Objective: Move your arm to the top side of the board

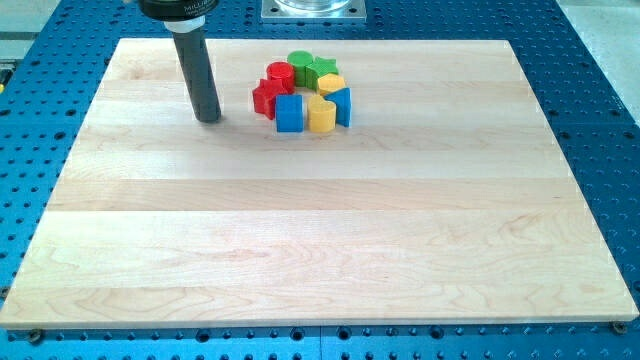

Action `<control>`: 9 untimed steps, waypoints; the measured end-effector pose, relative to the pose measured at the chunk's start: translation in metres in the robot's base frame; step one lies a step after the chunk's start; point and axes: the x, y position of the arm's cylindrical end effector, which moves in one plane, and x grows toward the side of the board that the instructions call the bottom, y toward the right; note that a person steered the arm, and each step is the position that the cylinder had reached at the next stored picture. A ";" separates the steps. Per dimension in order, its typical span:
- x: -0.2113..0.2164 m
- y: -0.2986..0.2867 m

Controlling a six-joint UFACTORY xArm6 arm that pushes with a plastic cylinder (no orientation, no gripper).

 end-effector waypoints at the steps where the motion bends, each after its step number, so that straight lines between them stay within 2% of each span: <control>1: 0.000 0.000; 3: -0.006 0.004; 4: -0.051 -0.010; 9: -0.067 -0.015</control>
